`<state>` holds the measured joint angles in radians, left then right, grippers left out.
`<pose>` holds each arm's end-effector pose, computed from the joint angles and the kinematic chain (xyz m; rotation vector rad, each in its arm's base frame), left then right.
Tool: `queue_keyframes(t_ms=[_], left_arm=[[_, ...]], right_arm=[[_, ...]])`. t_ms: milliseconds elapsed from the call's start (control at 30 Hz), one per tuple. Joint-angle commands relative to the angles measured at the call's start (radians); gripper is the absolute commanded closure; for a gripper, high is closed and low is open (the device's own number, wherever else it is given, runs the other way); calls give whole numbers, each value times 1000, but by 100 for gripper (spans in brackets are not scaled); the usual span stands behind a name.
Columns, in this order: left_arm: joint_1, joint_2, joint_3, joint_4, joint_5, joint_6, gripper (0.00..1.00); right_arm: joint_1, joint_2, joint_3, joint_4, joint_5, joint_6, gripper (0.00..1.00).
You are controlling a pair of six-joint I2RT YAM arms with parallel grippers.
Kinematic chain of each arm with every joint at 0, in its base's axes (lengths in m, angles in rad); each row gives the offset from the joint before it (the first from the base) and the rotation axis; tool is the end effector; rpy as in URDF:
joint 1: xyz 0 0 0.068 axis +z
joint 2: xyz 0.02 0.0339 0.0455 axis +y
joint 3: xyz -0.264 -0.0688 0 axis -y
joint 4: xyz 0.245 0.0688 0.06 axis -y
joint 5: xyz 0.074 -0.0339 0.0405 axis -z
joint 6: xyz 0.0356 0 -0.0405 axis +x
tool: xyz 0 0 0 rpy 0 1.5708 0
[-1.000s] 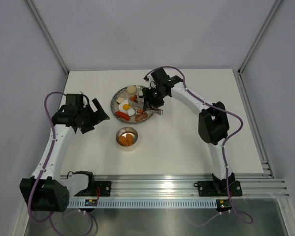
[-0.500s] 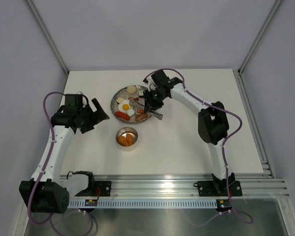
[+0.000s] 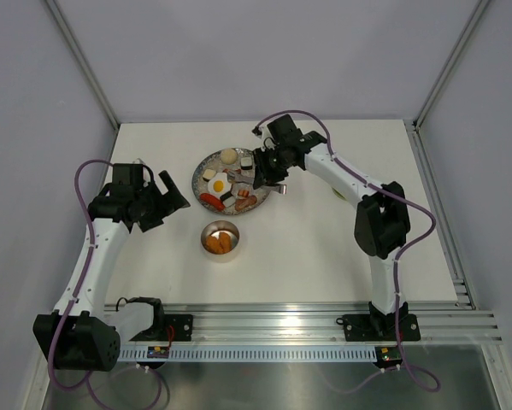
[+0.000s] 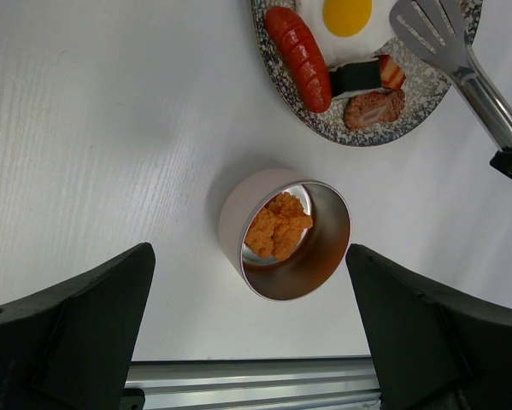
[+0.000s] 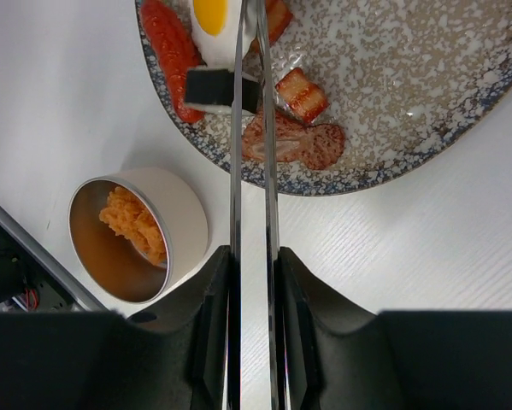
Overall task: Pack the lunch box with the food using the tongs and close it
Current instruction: Pick up the fake food from the plate, then place the fake food in the packing box.
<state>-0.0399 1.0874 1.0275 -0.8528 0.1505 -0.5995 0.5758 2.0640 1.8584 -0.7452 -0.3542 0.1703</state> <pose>0.2119 -0.0138 0.3061 -0.6350 2.4454 -0.4518 0.3787 0.2605 0.2674 -0.6682 2.5117 0.7354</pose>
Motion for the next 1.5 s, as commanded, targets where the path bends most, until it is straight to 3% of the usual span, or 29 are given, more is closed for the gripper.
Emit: queue_keyframes(t_ms=[0, 900, 1467], left_arm=[[5, -29, 3, 23, 8, 0, 1], [6, -38, -4, 24, 0, 4, 1], [5, -3, 62, 6, -32, 20, 1]], right_arm=[[-1, -97, -4, 40, 32, -6, 100], [-1, -292, -67, 46, 83, -3, 100], [12, -603, -320, 12, -117, 77, 100]])
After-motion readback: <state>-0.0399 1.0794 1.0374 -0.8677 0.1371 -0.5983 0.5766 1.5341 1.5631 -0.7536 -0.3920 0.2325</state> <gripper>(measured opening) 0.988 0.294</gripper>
